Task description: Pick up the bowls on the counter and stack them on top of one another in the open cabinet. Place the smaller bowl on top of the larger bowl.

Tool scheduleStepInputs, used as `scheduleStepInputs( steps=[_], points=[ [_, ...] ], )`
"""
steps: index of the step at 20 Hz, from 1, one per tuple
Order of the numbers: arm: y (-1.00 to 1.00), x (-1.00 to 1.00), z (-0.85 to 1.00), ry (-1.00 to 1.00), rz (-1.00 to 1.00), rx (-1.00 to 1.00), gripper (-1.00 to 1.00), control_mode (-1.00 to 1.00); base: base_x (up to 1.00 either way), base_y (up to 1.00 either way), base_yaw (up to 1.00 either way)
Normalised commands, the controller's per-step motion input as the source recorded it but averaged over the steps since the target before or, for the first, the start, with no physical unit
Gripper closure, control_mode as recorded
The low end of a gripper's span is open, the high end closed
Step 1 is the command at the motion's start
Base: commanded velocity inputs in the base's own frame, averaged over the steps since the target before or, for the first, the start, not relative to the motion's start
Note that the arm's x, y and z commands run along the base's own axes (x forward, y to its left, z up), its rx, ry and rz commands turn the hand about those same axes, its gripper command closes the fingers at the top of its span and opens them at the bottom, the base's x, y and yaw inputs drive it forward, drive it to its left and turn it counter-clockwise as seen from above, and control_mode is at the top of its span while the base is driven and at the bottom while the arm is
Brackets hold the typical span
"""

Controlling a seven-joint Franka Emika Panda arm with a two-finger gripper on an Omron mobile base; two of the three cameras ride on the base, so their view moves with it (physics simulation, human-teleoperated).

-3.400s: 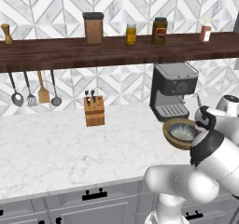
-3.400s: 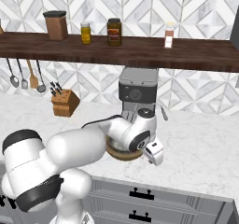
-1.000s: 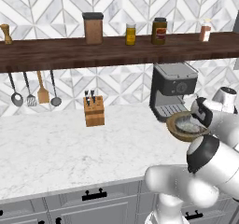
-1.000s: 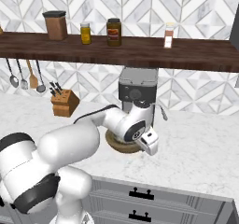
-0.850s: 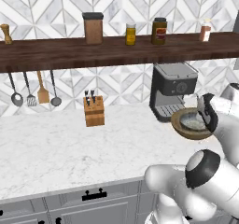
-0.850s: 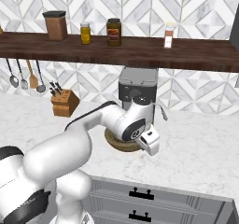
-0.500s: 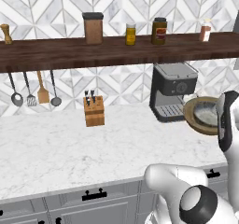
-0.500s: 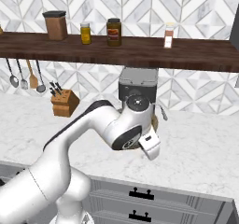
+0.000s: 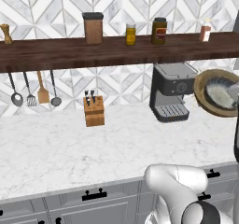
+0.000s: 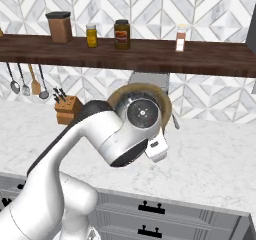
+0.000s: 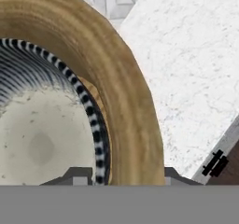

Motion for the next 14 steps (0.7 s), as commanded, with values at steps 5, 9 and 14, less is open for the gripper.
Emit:
scheduleStepInputs(
  steps=[5, 9, 14],
  points=[
    [0.00, 0.01, 1.00, -0.19, -0.02, 0.11, 1.00, -1.00, 0.00, 0.00, 0.00],
    [0.00, 0.48, 1.00, -0.06, -0.01, 0.13, 1.00, -1.00, 0.00, 0.00, 0.00],
    [0.00, 1.00, 1.00, 0.09, -0.06, 0.14, 1.00, -1.00, 0.00, 0.00, 0.00]
  ],
)
